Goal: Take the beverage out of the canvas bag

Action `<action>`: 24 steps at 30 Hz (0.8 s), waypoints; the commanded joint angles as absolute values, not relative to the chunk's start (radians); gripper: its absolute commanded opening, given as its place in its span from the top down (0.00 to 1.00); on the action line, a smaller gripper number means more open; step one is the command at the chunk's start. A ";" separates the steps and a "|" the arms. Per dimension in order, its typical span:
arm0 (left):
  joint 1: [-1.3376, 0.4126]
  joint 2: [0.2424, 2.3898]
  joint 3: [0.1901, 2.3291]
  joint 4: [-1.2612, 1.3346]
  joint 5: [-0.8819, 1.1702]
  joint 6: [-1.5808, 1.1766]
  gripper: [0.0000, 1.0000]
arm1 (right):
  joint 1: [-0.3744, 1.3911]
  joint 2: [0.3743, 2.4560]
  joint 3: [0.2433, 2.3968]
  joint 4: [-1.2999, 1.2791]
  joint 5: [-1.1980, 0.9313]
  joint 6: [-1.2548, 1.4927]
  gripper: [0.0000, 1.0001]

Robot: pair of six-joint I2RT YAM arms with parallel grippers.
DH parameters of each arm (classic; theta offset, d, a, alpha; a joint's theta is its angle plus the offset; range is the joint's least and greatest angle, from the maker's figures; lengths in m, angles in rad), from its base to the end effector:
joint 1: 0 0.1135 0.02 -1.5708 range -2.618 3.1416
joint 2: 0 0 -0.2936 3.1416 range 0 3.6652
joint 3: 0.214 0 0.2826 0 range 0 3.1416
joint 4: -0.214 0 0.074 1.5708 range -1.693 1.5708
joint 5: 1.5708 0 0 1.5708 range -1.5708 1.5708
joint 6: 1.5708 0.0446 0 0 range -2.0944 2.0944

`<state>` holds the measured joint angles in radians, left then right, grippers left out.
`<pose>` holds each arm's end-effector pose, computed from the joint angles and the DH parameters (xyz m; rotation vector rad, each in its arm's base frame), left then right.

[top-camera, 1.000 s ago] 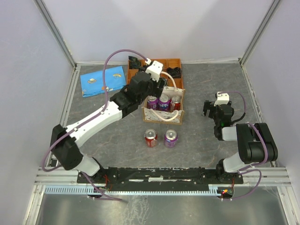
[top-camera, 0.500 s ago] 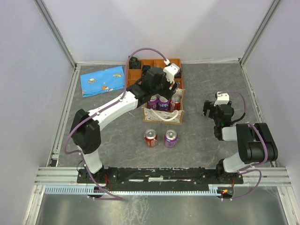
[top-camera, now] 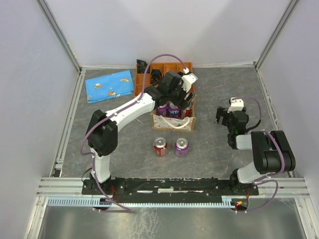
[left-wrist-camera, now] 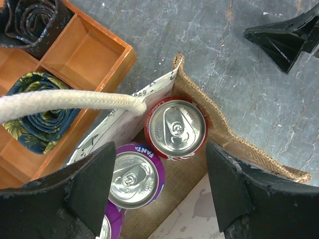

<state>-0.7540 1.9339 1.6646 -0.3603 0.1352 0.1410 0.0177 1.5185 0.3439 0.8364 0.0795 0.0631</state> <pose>0.3618 -0.3480 0.3027 1.0370 1.9825 -0.4875 0.2784 0.0014 0.1358 0.0970 1.9055 -0.0212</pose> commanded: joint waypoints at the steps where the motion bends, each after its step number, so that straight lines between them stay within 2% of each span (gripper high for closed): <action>1: -0.764 1.961 1.726 -0.400 0.163 0.179 0.20 | 0.021 1.515 0.373 0.857 0.086 0.054 0.01; 24: -0.811 2.098 1.822 -0.463 0.121 0.230 0.19 | 0.021 1.514 0.372 0.857 0.086 0.053 0.01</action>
<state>-0.8059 2.0727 1.7664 -0.4557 0.1257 0.1871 0.0177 1.5185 0.3439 0.8360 0.0795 0.0631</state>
